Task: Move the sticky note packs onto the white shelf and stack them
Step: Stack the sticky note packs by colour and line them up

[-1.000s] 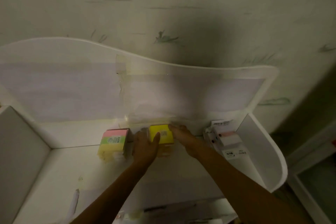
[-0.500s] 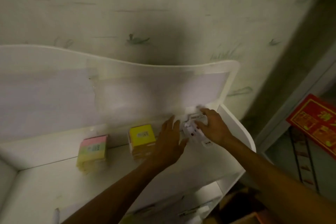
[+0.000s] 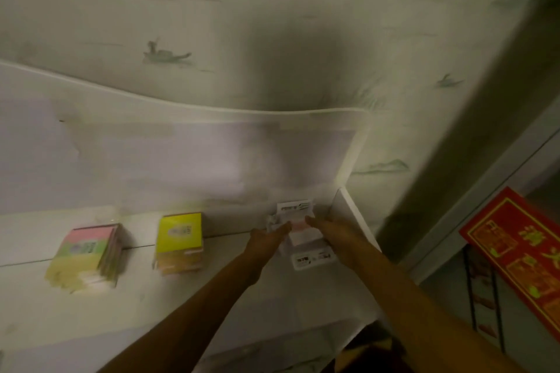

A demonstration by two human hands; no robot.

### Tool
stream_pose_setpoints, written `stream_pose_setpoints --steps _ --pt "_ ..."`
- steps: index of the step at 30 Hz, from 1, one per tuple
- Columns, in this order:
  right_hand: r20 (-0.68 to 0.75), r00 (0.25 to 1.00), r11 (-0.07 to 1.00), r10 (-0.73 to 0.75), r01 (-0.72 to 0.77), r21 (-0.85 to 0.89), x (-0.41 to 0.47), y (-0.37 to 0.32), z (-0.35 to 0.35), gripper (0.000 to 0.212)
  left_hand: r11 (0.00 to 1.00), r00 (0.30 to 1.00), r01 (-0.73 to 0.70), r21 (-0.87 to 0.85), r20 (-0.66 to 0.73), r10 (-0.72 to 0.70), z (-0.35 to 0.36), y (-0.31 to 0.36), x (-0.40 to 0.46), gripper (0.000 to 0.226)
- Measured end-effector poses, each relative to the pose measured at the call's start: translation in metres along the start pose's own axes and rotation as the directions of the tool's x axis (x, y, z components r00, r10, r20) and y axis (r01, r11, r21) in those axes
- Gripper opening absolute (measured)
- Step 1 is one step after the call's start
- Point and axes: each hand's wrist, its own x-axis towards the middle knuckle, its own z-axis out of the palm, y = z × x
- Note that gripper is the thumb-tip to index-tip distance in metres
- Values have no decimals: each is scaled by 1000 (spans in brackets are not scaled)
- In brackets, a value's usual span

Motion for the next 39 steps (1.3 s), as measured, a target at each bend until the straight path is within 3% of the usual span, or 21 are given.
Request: stream_pose_setpoints --steps 5,11,14,18,22,25,29,33,37,39 --pt "132 988 996 83 -78 -46 29 12 0 34 993 998 31 -115 -50 -37 19 -3 9 35" --pt "214 966 989 141 -128 -74 58 12 -4 59 993 999 32 -112 -32 -36 30 -6 34 40" --pt "286 946 987 152 -160 5 61 16 -4 47 991 997 55 -121 -50 -61 31 -10 42 47" --pt "348 931 985 107 -148 91 64 22 -7 60 995 999 18 -99 -33 -21 30 -17 45 49" --pt "383 923 981 39 -108 161 57 27 -11 36 994 995 -92 -61 -46 89 26 -25 40 40" --pt "412 905 980 -106 26 195 49 29 -8 39 974 974 -225 2 -30 225 18 -27 23 28" --pt "370 898 968 -240 192 161 42 34 2 46 916 920 -392 86 12 393 -2 -49 15 45" --pt "428 847 944 -315 327 47 40 46 11 71 849 866 -494 187 26 499 -16 -58 19 92" --pt "428 812 908 -397 417 53 41 57 23 92 800 822 -563 207 46 567 -19 -61 16 113" --pt "447 793 896 -415 442 47 42 59 25 99 767 803 -590 253 79 591 -22 -63 17 113"
